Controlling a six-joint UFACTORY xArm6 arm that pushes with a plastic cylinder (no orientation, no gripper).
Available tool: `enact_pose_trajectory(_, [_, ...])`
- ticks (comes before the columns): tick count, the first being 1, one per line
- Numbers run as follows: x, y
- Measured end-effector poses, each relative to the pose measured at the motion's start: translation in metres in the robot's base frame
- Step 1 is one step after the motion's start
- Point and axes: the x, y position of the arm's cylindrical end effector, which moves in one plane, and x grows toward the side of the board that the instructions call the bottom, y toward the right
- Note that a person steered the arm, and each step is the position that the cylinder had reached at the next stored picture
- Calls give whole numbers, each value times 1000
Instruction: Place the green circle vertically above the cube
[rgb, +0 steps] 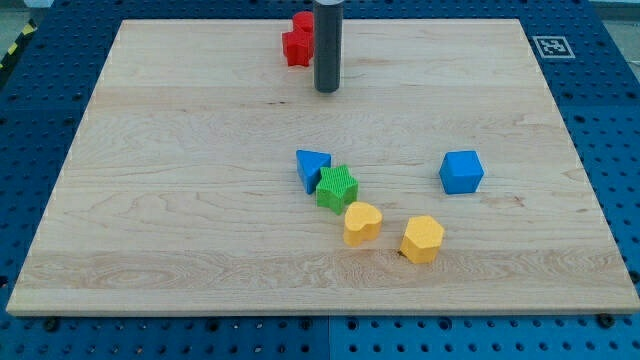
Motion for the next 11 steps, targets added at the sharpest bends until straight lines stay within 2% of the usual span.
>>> enact_pose_trajectory(2, [-19, -41])
enact_pose_trajectory(5, [-26, 27])
enact_pose_trajectory(8, [-47, 30])
enact_pose_trajectory(10, [-78, 35])
enact_pose_trajectory(11, [-74, 65])
